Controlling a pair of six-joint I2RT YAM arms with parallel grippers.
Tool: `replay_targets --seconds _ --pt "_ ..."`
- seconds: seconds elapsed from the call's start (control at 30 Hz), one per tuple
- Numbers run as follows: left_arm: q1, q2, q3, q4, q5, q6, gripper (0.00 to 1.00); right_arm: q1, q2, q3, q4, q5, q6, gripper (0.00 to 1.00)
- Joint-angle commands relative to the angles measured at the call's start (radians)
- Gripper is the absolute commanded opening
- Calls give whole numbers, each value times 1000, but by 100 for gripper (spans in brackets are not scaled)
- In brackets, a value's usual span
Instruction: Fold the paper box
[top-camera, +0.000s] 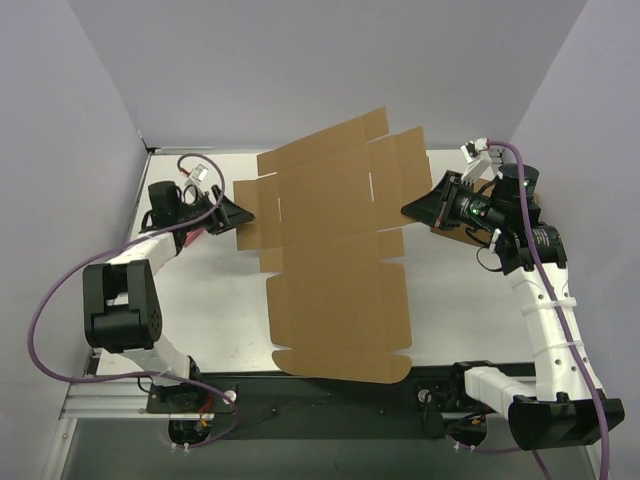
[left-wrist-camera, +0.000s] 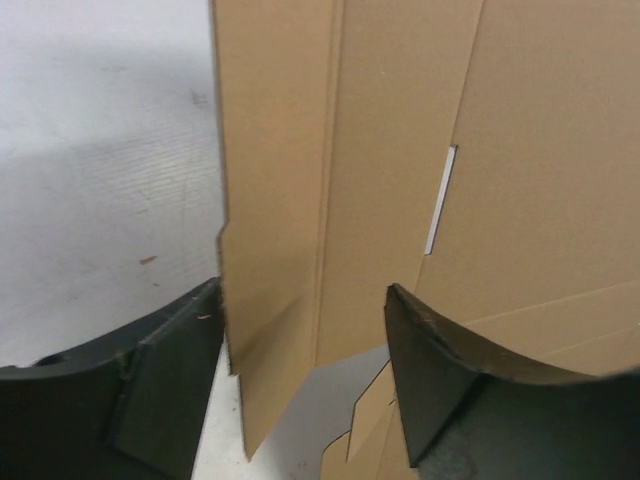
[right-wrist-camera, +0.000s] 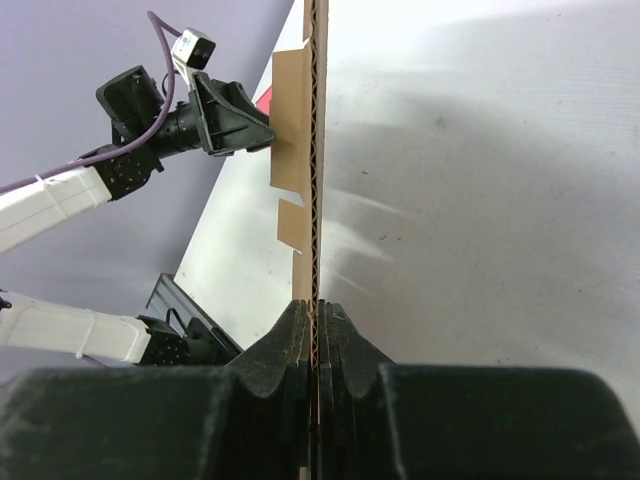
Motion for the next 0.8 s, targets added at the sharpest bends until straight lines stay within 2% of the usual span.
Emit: replay_targets --seconds 0.0,0.03,0.13,0.17,0.27,0.33,0.37,0.43,0.47,0.53,0.57,0.7,0.77 --pt "-31 -8 40 10 34 45 63 -6 -32 16 67 -40 20 0" --pt "-28 -11 40 9 30 47 53 -7 -36 12 67 -34 17 0" --pt "-25 -17 34 16 22 45 37 -9 -39 -2 65 -8 6 0" --pt "-25 -20 26 27 22 44 28 -9 -41 -7 65 0 0 0" --pt "-26 -42 16 52 21 45 14 -12 -42 -20 53 43 -11 0" --pt "-26 -72 8 52 14 62 11 -13 -42 -28 28 83 -27 9" --pt "-28 -83 6 50 10 85 5 -16 -45 -36 22 119 -34 23" --pt "-35 -117 12 32 5 122 2 -19 -50 -42 4 171 -58 42" --pt "-40 -128 16 4 5 163 0 -19 -53 -42 -4 226 -67 57" --pt "-55 -155 29 -31 1 212 0 -19 -49 -30 -37 290 -84 68" --pt "-63 -166 35 -75 -19 262 0 -19 -49 -21 -53 334 -87 72" --pt "-135 -226 58 -207 -100 411 0 -19 -70 10 -93 530 -71 75" --pt "-196 -249 68 -273 -169 505 0 -15 -65 16 -90 534 -9 76"
